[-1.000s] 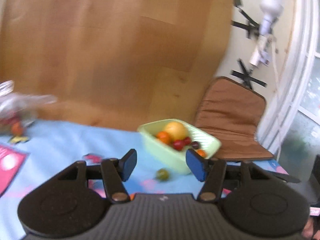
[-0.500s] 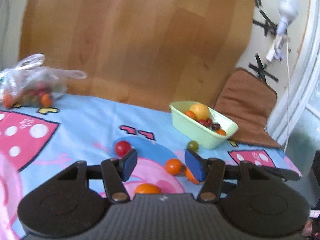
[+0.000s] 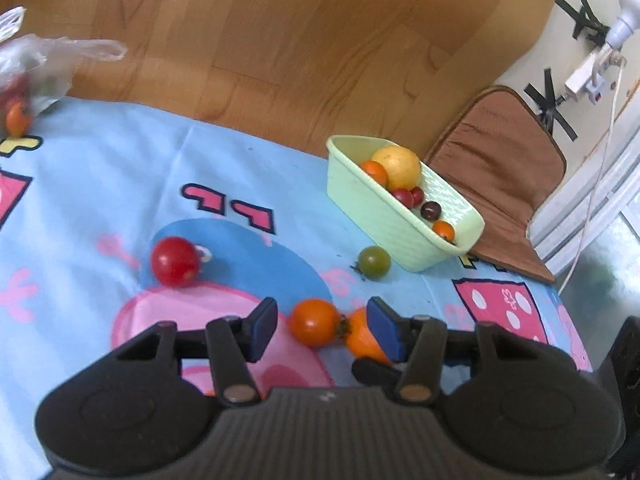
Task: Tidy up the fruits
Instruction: 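Grasp an orange cherry tomato with the left tool while the right tool grasps a tangerine, then carry the tomato and tangerine over the green basket with both tools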
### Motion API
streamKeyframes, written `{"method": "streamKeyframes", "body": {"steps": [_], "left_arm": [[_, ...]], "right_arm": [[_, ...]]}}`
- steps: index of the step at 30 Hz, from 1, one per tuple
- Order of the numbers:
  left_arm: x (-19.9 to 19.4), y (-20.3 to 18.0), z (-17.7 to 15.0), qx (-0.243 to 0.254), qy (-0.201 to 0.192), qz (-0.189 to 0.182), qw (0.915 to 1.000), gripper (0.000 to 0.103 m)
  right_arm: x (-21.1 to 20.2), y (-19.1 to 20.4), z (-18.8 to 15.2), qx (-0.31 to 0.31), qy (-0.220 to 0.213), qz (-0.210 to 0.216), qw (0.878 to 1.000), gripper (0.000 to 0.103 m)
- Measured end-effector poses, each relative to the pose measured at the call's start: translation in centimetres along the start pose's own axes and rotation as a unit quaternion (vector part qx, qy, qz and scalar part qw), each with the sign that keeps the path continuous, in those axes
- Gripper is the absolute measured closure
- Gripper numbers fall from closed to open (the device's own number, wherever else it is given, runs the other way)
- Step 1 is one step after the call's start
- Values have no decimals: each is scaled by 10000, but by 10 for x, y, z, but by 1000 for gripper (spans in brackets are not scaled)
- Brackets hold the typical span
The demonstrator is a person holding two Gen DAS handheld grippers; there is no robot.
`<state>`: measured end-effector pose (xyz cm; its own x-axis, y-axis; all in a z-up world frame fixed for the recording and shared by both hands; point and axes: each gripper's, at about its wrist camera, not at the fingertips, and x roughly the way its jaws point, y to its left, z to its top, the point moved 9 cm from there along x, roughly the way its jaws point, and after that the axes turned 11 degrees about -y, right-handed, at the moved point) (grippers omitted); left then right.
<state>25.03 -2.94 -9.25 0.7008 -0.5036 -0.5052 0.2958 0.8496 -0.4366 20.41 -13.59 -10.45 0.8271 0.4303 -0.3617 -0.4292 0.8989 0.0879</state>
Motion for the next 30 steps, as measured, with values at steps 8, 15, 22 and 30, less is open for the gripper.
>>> {"method": "streamKeyframes", "body": {"steps": [8, 15, 22, 30], "left_arm": [[17, -10, -12, 257, 46, 222, 9994, 73], [11, -23, -12, 283, -8, 197, 9994, 74], [6, -49, 4, 156, -144, -147, 9997, 73], [22, -76, 15, 244, -171, -295, 9991, 73]], "right_arm": [[-28, -25, -3, 16, -177, -495, 9986, 62], [-34, -39, -4, 429, -275, -516, 9974, 63], [-48, -46, 0, 629, -548, -588, 9948, 66], [-51, -57, 2, 536, -641, -762, 9936, 68]]}}
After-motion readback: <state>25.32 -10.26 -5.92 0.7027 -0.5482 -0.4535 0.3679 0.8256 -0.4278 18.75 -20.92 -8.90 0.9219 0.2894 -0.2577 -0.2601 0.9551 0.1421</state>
